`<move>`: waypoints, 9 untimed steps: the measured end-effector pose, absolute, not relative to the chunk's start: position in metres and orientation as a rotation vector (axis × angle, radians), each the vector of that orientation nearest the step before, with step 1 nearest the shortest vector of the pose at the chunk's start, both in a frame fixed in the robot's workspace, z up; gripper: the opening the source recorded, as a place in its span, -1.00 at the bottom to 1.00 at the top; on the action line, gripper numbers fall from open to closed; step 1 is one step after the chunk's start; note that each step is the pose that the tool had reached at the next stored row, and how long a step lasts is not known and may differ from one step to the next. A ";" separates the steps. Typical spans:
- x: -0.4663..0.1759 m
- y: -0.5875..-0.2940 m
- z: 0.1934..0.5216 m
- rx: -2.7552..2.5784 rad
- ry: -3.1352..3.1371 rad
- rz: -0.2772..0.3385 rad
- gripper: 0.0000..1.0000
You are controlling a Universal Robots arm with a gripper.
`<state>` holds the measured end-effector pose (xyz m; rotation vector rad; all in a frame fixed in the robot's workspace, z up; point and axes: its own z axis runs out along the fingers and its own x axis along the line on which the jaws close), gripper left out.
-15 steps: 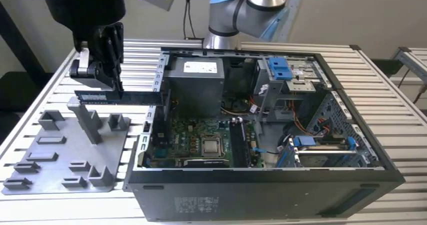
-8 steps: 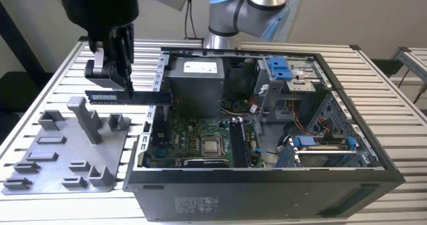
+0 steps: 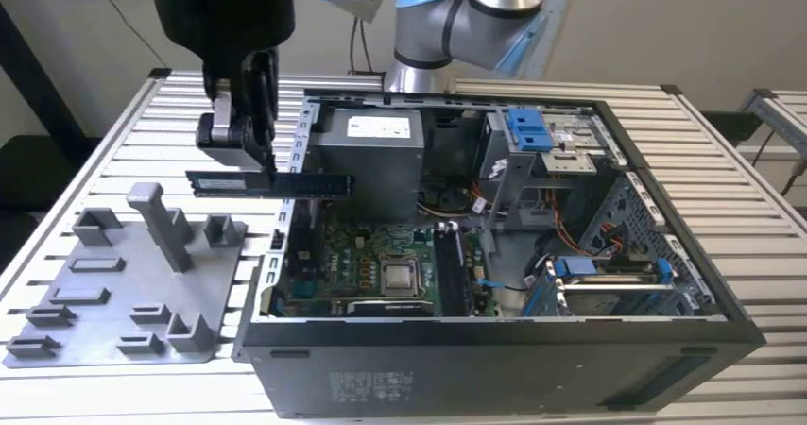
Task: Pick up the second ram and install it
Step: 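Pick up the second ram and move it above second insertion slot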
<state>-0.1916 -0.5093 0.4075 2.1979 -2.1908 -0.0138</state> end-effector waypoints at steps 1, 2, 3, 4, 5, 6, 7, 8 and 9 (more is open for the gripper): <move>-0.189 -0.509 0.408 2.198 -2.191 -0.014 -0.73; -0.186 -0.509 0.408 2.198 -2.191 -0.014 -0.73; -0.184 -0.509 0.408 2.198 -2.190 -0.015 -0.73; -0.181 -0.509 0.408 2.197 -2.190 -0.015 -0.73; -0.178 -0.509 0.408 2.197 -2.190 -0.015 -0.73; -0.175 -0.509 0.408 2.197 -2.190 -0.015 -0.73; -0.172 -0.509 0.408 2.197 -2.190 -0.016 -0.73; -0.170 -0.509 0.407 2.197 -2.190 -0.016 -0.73; -0.167 -0.509 0.408 2.197 -2.190 -0.016 -0.73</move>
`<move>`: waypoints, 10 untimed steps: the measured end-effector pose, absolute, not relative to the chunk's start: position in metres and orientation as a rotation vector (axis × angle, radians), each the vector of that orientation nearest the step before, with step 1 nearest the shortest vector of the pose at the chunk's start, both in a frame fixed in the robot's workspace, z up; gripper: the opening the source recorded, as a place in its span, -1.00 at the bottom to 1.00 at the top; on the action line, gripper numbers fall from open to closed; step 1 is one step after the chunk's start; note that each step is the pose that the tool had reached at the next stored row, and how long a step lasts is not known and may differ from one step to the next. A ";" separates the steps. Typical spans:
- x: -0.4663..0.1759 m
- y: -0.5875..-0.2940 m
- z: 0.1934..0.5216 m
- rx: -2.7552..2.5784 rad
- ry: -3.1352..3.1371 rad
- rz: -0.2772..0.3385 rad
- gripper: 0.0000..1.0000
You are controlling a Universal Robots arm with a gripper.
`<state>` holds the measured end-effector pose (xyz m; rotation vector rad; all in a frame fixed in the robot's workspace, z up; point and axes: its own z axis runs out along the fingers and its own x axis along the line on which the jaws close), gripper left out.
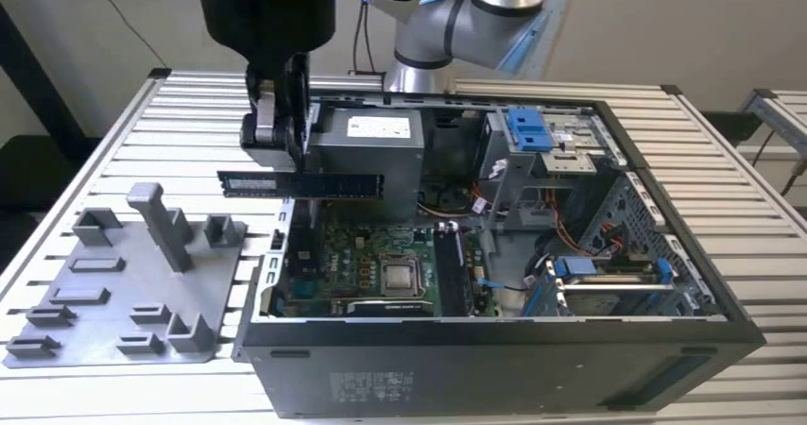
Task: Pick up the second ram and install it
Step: 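Pick up the second ram and move it above second insertion slot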
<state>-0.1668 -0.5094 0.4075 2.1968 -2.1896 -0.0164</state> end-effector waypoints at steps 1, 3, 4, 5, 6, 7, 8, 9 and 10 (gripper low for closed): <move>-0.164 -0.509 0.408 2.197 -2.189 -0.017 -0.73; -0.158 -0.509 0.408 2.196 -2.189 -0.017 -0.73; -0.154 -0.509 0.408 2.196 -2.189 -0.018 -0.73; -0.151 -0.509 0.408 2.196 -2.189 -0.018 -0.73; -0.148 -0.509 0.408 2.196 -2.188 -0.019 -0.73; -0.145 -0.509 0.408 2.196 -2.188 -0.019 -0.73; -0.142 -0.509 0.408 2.195 -2.188 -0.019 -0.73; -0.139 -0.509 0.408 2.195 -2.188 -0.019 -0.73; -0.136 -0.509 0.408 2.195 -2.188 -0.020 -0.73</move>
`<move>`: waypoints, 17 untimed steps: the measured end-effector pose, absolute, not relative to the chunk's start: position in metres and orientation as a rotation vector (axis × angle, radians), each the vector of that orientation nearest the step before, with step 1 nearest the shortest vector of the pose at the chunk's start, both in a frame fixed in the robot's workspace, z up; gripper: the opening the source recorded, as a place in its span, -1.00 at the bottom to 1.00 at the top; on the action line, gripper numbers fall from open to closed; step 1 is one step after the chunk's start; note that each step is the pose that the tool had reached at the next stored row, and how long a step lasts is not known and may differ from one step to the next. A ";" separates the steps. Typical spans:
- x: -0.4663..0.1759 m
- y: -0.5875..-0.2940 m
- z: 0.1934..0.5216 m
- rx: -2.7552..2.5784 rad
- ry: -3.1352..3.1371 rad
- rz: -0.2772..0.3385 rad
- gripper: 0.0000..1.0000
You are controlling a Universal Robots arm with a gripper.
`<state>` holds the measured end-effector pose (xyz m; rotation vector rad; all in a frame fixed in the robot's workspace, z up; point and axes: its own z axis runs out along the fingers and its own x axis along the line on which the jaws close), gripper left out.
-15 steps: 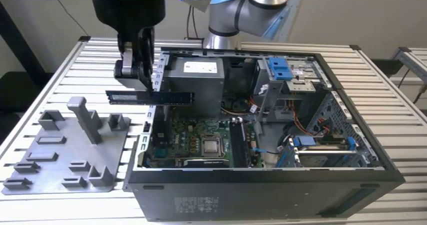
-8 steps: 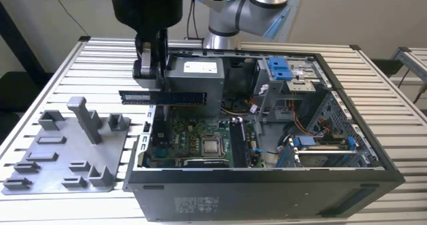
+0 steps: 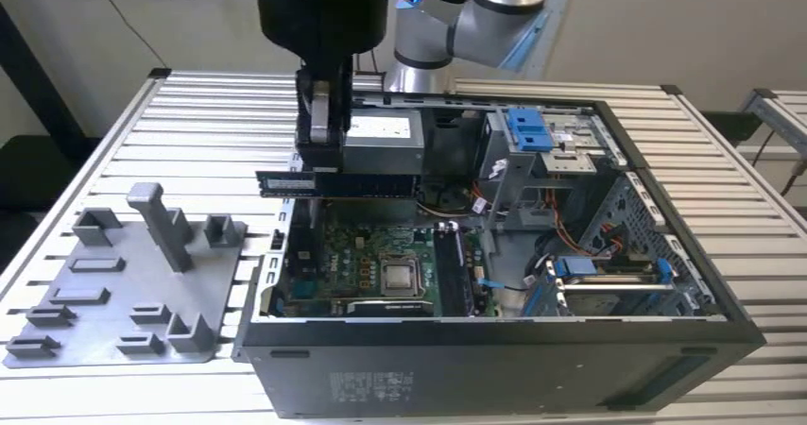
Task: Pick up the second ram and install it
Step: 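Pick up the second ram and move it above second insertion slot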
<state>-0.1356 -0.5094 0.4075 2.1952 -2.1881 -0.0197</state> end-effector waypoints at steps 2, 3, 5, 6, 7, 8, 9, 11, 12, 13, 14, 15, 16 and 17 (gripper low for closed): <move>-0.129 -0.509 0.408 2.195 -2.188 -0.020 -0.73; -0.125 -0.509 0.408 2.195 -2.188 -0.021 -0.73; -0.118 -0.509 0.408 2.195 -2.188 -0.021 -0.73; -0.114 -0.509 0.408 2.195 -2.187 -0.022 -0.73; -0.110 -0.509 0.408 2.194 -2.187 -0.022 -0.73; -0.106 -0.509 0.408 2.194 -2.187 -0.023 -0.73; -0.103 -0.509 0.408 2.194 -2.187 -0.023 -0.73; -0.095 -0.509 0.408 2.194 -2.186 -0.024 -0.73; -0.091 -0.509 0.408 2.194 -2.186 -0.024 -0.73; -0.087 -0.509 0.408 2.193 -2.186 -0.025 -0.73; -0.083 -0.510 0.408 2.193 -2.186 -0.025 -0.73; -0.079 -0.510 0.408 2.193 -2.185 -0.026 -0.73; -0.074 -0.510 0.408 2.192 -2.185 -0.027 -0.73; -0.070 -0.510 0.408 2.192 -2.185 -0.027 -0.73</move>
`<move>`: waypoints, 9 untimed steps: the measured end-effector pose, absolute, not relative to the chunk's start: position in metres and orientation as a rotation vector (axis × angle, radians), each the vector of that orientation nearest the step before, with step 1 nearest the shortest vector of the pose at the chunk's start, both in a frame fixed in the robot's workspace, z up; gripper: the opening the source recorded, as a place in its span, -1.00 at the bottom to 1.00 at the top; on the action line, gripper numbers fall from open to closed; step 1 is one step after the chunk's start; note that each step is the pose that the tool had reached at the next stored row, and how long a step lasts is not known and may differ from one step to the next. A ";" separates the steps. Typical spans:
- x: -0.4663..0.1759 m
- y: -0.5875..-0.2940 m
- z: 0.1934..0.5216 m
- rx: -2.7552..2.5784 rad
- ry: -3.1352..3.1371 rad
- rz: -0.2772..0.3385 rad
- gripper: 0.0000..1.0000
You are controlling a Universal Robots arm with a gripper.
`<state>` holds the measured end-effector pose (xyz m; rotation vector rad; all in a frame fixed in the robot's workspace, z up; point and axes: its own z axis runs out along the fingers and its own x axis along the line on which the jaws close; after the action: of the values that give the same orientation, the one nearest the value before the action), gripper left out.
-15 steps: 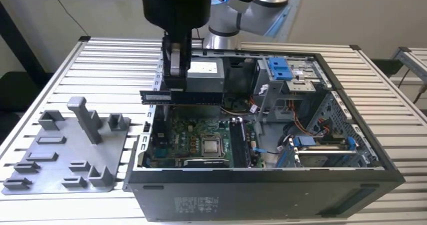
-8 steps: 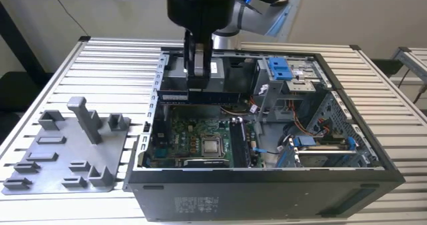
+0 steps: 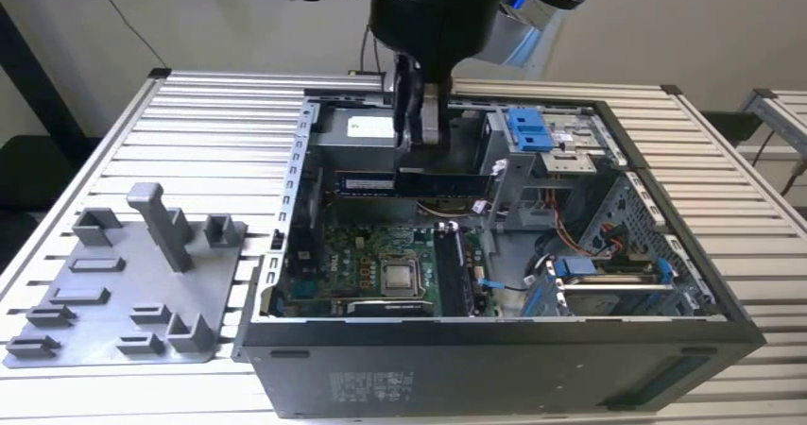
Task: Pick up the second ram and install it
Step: 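Pick up the second ram and move it above second insertion slot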
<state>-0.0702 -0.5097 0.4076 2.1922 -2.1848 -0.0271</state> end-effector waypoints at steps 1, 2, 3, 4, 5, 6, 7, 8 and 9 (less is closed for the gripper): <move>-0.066 -0.510 0.408 2.192 -2.185 -0.028 -0.73; -0.062 -0.510 0.408 2.192 -2.184 -0.028 -0.73; -0.058 -0.510 0.408 2.191 -2.184 -0.029 -0.73; -0.054 -0.510 0.408 2.191 -2.184 -0.030 -0.73; -0.050 -0.510 0.408 2.191 -2.183 -0.030 -0.73; -0.046 -0.510 0.408 2.191 -2.183 -0.031 -0.73; -0.042 -0.510 0.408 2.190 -2.183 -0.031 -0.73; -0.038 -0.510 0.408 2.190 -2.182 -0.032 -0.73; -0.034 -0.510 0.408 2.190 -2.182 -0.033 -0.73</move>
<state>-0.0340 -0.5103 0.4076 2.1897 -2.1821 -0.0327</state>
